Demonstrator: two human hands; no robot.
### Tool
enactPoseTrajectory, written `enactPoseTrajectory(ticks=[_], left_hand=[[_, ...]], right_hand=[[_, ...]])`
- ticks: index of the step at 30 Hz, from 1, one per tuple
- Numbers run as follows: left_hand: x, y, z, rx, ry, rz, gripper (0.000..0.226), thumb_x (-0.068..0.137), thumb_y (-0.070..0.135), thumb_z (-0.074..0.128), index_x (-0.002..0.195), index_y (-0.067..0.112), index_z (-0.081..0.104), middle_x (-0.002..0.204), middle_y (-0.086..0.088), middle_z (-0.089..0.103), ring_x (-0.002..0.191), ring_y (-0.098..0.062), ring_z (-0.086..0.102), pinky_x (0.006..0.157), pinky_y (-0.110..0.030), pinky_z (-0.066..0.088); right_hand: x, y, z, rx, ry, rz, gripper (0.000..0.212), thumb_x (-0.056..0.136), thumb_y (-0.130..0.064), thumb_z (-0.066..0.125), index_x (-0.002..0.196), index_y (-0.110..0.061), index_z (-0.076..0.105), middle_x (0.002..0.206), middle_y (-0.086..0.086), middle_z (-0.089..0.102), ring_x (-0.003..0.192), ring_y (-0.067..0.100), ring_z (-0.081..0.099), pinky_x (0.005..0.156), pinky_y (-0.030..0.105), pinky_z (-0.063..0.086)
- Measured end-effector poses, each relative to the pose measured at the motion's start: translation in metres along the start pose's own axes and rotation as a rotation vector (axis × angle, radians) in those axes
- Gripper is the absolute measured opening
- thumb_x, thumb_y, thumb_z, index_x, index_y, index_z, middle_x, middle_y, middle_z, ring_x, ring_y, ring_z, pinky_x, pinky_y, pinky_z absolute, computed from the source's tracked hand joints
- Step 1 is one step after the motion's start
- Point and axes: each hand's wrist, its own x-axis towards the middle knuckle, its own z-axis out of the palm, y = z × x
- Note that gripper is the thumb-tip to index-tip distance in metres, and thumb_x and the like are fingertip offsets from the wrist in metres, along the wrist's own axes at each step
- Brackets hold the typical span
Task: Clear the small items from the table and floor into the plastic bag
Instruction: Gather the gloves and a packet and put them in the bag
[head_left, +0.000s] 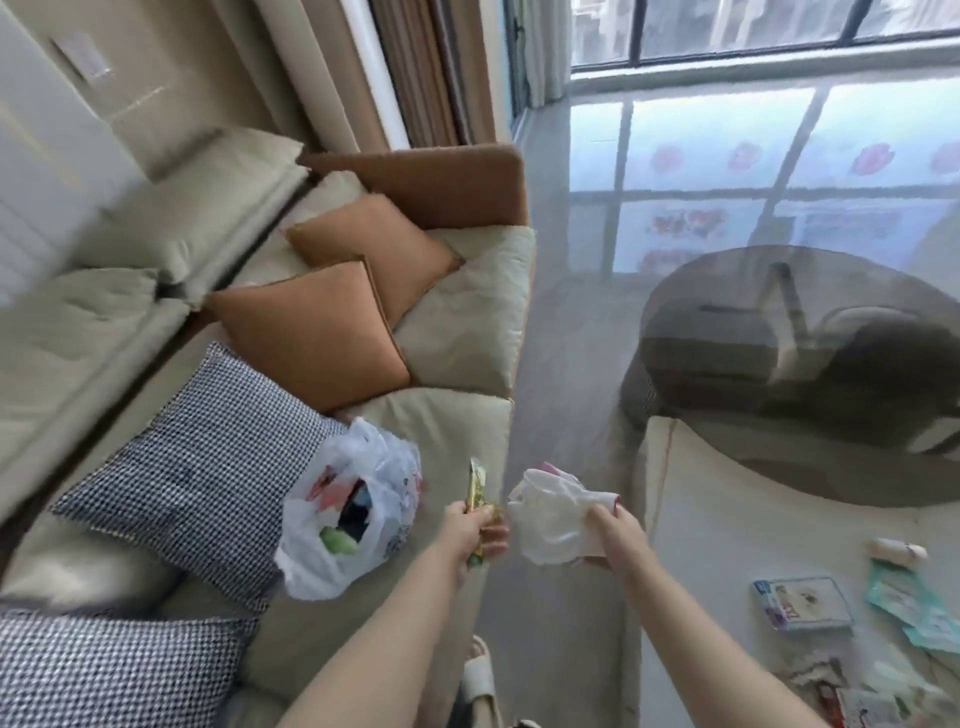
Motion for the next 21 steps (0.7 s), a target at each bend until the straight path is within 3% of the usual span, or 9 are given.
enactPoseTrajectory(ticks=[3, 6, 8, 12, 15, 19, 21], left_hand=[[0.001, 0.005, -0.052, -0.08, 0.098, 0.005, 0.012, 0.098, 0.004, 0.044, 0.087, 0.006, 0.049, 0.076, -0.009, 0.055, 0.049, -0.014, 0.06, 0.04, -0.021, 0.05], [0.003, 0.009, -0.1, -0.144, 0.185, 0.009, 0.018, 0.098, 0.003, 0.044, 0.081, 0.008, 0.051, 0.072, -0.009, 0.055, 0.056, -0.019, 0.055, 0.038, -0.019, 0.047], [0.005, 0.011, -0.13, -0.174, 0.241, 0.012, 0.015, 0.096, 0.002, 0.048, 0.083, 0.006, 0.054, 0.07, -0.009, 0.058, 0.05, -0.017, 0.056, 0.039, -0.019, 0.046], [0.017, 0.014, -0.188, -0.198, 0.307, -0.027, 0.006, 0.094, 0.005, 0.053, 0.097, 0.003, 0.058, 0.074, -0.009, 0.063, 0.059, -0.019, 0.06, 0.048, -0.024, 0.05], [0.032, 0.016, -0.228, -0.139, 0.343, -0.065, 0.018, 0.093, 0.008, 0.055, 0.108, 0.0, 0.058, 0.079, -0.008, 0.063, 0.065, -0.017, 0.06, 0.045, -0.022, 0.048], [0.06, 0.02, -0.268, -0.097, 0.337, -0.131, 0.019, 0.093, 0.005, 0.052, 0.11, 0.0, 0.06, 0.076, -0.009, 0.062, 0.062, -0.016, 0.059, 0.044, -0.02, 0.049], [0.078, 0.018, -0.281, -0.098, 0.319, -0.174, 0.017, 0.092, 0.004, 0.052, 0.106, 0.002, 0.062, 0.076, -0.01, 0.064, 0.064, -0.018, 0.061, 0.048, -0.023, 0.052]], right_hand=[[0.002, -0.014, 0.051, -0.073, -0.105, -0.01, 0.019, 0.087, -0.008, 0.045, 0.098, -0.014, 0.06, 0.083, 0.003, 0.063, 0.07, 0.018, 0.06, 0.042, 0.02, 0.05], [0.008, -0.016, 0.102, -0.18, -0.205, -0.01, 0.031, 0.077, -0.016, 0.052, 0.106, -0.013, 0.064, 0.096, 0.008, 0.068, 0.082, 0.022, 0.064, 0.058, 0.026, 0.055], [0.013, -0.015, 0.134, -0.248, -0.242, -0.018, 0.027, 0.086, -0.008, 0.05, 0.109, -0.009, 0.064, 0.096, 0.011, 0.067, 0.082, 0.023, 0.063, 0.065, 0.03, 0.055], [0.023, -0.014, 0.197, -0.347, -0.296, -0.029, 0.025, 0.089, -0.002, 0.049, 0.11, -0.007, 0.061, 0.097, 0.01, 0.065, 0.081, 0.021, 0.062, 0.056, 0.025, 0.052], [0.03, -0.015, 0.242, -0.393, -0.297, -0.034, 0.02, 0.089, -0.002, 0.049, 0.106, -0.009, 0.059, 0.097, 0.009, 0.064, 0.081, 0.021, 0.063, 0.057, 0.027, 0.054], [0.051, -0.006, 0.301, -0.517, -0.219, -0.048, 0.019, 0.083, -0.013, 0.053, 0.101, -0.013, 0.059, 0.098, 0.009, 0.066, 0.087, 0.026, 0.065, 0.076, 0.045, 0.058], [0.066, 0.003, 0.324, -0.614, -0.188, -0.059, 0.023, 0.079, -0.018, 0.053, 0.1, -0.015, 0.06, 0.095, 0.008, 0.067, 0.086, 0.025, 0.065, 0.08, 0.047, 0.057]])
